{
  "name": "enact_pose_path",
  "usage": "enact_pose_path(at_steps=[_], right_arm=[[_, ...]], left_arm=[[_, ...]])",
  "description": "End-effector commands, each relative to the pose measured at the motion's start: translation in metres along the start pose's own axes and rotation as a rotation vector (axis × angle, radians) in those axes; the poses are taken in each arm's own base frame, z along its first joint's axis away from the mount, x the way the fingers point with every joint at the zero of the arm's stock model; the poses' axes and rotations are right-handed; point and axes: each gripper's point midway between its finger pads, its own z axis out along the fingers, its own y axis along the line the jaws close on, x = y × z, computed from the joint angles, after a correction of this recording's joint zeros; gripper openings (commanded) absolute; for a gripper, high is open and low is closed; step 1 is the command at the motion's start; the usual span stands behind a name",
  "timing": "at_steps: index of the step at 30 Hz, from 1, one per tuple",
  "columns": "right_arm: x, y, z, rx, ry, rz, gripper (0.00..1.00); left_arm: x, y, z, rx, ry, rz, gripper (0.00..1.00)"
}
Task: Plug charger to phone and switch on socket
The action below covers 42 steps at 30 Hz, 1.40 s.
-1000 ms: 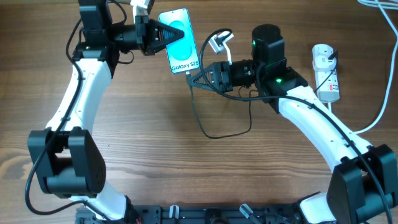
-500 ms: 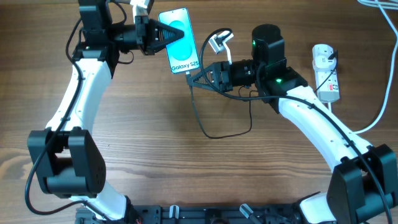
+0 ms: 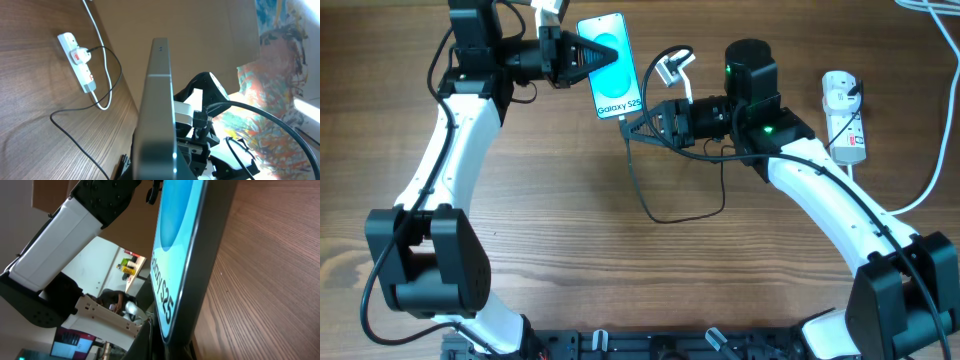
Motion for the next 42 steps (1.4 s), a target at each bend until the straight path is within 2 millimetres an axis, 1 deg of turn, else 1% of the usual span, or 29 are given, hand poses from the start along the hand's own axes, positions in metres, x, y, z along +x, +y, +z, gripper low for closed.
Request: enact_pose_path(at_steps=[1, 6, 9, 16, 25, 28, 33, 42], right_arm=[[-0.003, 0.002, -0.001, 0.006, -0.013, -0.01, 0.04], [-0.009, 0.004, -0.004, 0.0, -0.03, -0.019, 0.04], [-0.014, 0.001, -0.01, 0.013, -0.05, 0.0, 0.04], [-0.021, -0.003, -0.012, 0.038, -0.085, 0.009, 0.04], [-0.014, 0.004, -0.011, -0.003, -0.045, 0.012, 0.04], [-0.011, 0.002, -0.011, -0.002, -0.035, 0.032, 0.04], [-0.005, 0.008, -0.01, -0.035, -0.002, 0.035, 0.04], [-0.001, 0.012, -0.01, -0.056, 0.02, 0.041, 0.05]], left_arm=[[0.008, -0.018, 0.007, 0.033, 0.043, 0.061, 0.04], [0.009, -0.018, 0.007, 0.037, 0.048, 0.062, 0.04], [0.01, -0.02, 0.007, 0.044, 0.056, 0.062, 0.04], [0.012, -0.021, 0.007, 0.054, 0.066, 0.079, 0.04], [0.008, -0.018, 0.007, 0.036, 0.045, 0.084, 0.04], [0.008, -0.018, 0.007, 0.035, 0.045, 0.083, 0.04], [0.003, -0.014, 0.007, 0.009, 0.017, 0.034, 0.04], [0.001, -0.011, 0.007, -0.005, 0.0, -0.002, 0.04]])
